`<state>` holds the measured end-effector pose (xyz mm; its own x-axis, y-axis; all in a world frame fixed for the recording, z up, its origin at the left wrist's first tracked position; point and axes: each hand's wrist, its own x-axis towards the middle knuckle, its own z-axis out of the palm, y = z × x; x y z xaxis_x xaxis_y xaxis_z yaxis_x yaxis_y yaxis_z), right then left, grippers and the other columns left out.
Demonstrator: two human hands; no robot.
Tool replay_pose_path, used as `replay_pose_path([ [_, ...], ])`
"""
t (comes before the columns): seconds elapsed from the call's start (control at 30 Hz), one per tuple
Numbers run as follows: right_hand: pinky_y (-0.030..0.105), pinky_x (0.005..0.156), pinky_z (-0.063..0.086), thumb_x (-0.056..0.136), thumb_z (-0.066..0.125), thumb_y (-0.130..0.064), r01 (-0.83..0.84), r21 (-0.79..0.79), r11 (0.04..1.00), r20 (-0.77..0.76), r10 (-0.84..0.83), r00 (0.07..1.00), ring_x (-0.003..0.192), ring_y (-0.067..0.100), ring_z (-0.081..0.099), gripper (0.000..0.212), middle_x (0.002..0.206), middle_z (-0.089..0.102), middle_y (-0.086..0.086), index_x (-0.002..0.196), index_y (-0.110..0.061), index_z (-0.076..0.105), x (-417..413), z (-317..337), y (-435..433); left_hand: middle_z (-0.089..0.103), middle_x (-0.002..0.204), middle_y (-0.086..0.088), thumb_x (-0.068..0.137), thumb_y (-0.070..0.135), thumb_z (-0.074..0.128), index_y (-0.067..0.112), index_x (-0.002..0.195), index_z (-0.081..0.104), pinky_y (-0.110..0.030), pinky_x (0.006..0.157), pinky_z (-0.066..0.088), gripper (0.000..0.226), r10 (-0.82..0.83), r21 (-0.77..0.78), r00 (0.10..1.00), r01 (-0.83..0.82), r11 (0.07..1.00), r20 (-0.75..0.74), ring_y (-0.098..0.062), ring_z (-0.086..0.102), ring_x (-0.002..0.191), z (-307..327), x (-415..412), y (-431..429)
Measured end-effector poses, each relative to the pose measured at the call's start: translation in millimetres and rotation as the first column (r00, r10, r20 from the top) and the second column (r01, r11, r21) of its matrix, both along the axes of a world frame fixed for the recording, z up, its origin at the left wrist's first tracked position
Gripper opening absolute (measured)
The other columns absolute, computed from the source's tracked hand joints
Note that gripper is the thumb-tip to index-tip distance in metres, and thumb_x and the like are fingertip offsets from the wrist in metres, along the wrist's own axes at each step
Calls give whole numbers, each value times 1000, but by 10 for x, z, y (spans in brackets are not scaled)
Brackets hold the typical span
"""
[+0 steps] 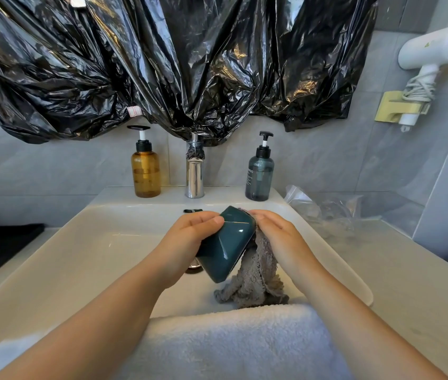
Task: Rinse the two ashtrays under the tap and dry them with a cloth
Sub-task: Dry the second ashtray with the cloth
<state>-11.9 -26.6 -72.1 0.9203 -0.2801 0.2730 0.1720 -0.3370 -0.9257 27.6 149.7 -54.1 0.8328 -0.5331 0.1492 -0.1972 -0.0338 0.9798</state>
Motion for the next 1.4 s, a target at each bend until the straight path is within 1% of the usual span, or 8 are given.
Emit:
replay_pose_path([
  [0.13,37,107,42,101,44,-21,-14,-41,999,64,16,998,117,8,57,30,121,65,-10,122,-24,65,-31,-3,14,65,96,-19,79,28,54,7,104,67,-40,81,42,34,-66,54,994,71,996,-86,-25,60,86,-16,-16,-31],
  [0.3,31,107,43,101,45,-21,-97,-175,980,83,113,990,119,2,54,31,123,64,-15,123,-29,65,-57,-16,81,69,100,-22,93,26,56,5,103,67,-41,87,48,26,-17,30,992,21,999,-125,-30,64,88,-39,6,-45],
  [0.57,37,107,42,103,39,-32,-11,-57,998,21,12,1000,116,8,57,34,122,65,-11,126,-26,63,-30,-19,1,65,71,3,86,33,59,21,90,67,-28,62,38,16,-51,89,999,49,995,12,-18,55,67,-50,2,-26],
  [0.7,28,107,41,102,42,-27,-20,-114,993,121,34,992,120,2,53,33,128,62,-13,129,-27,61,-70,-13,26,69,82,-4,84,33,57,17,95,69,-34,72,43,23,-59,51,998,57,997,26,-21,59,77,-54,21,-10],
  [0.83,14,103,38,101,44,-24,-68,-295,953,129,111,985,127,-3,45,36,137,53,-16,135,-32,55,-84,-15,62,68,74,7,99,18,49,19,92,64,-14,51,45,16,-96,132,993,86,987,66,-3,62,62,-82,7,-20],
  [0.97,25,105,42,103,39,-33,-57,-121,991,66,65,996,124,6,50,35,134,57,-10,133,-31,56,-27,-6,38,69,78,7,99,16,48,18,98,64,-13,53,45,16,-117,134,989,104,986,91,-2,61,64,-58,-27,-11],
  [1.13,43,103,45,102,36,-34,22,84,996,-37,-19,999,110,11,60,33,116,68,-9,117,-31,65,-19,21,-4,72,94,-9,85,32,55,15,102,68,-40,79,39,27,-144,67,988,139,988,64,-23,60,86,-42,-21,36],
  [1.4,34,101,47,101,43,-20,-84,-10,996,59,85,995,110,6,61,30,114,69,-11,115,-26,69,-76,14,64,69,98,-15,93,18,55,5,109,65,-30,76,50,23,-148,19,981,152,988,-127,-22,65,83,-29,2,-5],
])
